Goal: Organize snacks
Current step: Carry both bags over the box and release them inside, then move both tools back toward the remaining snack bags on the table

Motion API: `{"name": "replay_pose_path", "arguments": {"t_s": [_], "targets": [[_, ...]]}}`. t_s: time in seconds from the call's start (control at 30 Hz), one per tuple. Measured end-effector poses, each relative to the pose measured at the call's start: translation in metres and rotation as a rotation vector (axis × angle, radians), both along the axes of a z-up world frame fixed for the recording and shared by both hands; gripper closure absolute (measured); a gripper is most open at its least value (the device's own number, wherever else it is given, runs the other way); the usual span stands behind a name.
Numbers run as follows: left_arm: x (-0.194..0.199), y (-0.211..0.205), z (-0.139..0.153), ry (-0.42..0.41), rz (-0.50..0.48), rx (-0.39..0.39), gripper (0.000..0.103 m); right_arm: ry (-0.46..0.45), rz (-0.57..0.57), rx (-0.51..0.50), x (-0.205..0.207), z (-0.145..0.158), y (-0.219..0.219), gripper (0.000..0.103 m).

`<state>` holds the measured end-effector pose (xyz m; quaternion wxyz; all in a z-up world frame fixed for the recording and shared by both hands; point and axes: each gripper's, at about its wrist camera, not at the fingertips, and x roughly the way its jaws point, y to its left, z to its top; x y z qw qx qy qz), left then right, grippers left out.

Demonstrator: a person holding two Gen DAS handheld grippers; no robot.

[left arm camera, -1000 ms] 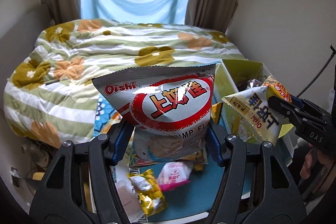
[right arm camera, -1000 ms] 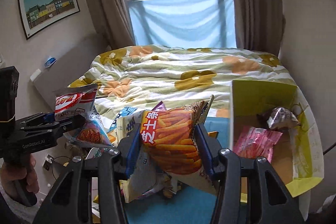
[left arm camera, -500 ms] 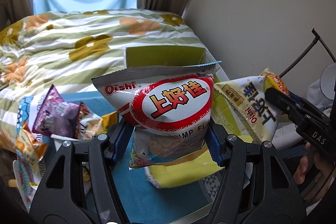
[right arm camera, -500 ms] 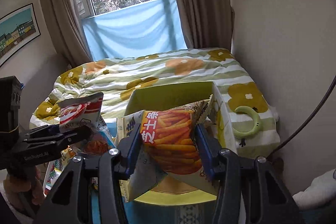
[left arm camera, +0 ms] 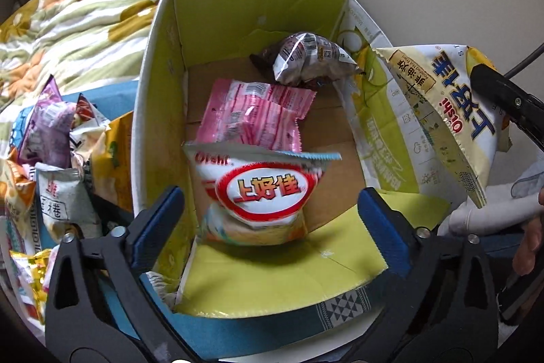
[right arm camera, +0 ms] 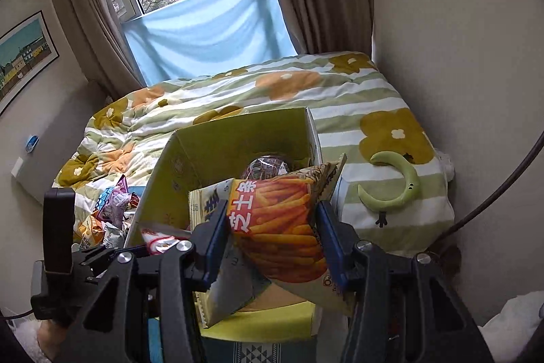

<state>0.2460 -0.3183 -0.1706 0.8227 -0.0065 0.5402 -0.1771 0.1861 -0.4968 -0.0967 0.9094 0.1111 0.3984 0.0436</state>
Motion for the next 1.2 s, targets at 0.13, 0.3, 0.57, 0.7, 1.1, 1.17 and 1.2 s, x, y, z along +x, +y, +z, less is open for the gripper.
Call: {"name": "replay_pose_path", "arguments": {"t_s": [0.13, 0.3, 0.57, 0.7, 1.1, 1.17, 1.2], "targets": [[-0.005, 0.009, 0.008, -0.022, -0.015, 0.023, 0.001, 0.015, 0.010, 0.009, 0.004, -0.005, 0.002, 0.056], [-0.010, 0.025, 0.020, -0.040, -0.009, 0.018, 0.001, 0.028, 0.017, 0.029, 0.008, -0.012, 0.012, 0.056], [-0.016, 0.053, 0.037, -0.091, 0.024, 0.054, 0.001, 0.034, 0.018, 0.073, 0.034, -0.021, 0.033, 0.054], [-0.015, 0.060, 0.034, -0.084, 0.030, 0.054, 0.001, 0.062, 0.009, 0.062, 0.047, -0.036, 0.041, 0.054], [-0.030, 0.073, 0.029, -0.081, 0.053, 0.057, 0.001, 0.002, 0.060, 0.016, 0.019, -0.035, 0.048, 0.000], [-0.034, 0.075, 0.034, -0.093, 0.063, 0.056, 0.001, -0.004, 0.071, 0.005, 0.014, -0.032, 0.049, 0.000], [-0.037, 0.076, 0.036, -0.099, 0.069, 0.053, 0.001, -0.008, 0.075, 0.003, 0.011, -0.030, 0.050, 0.000]]}}
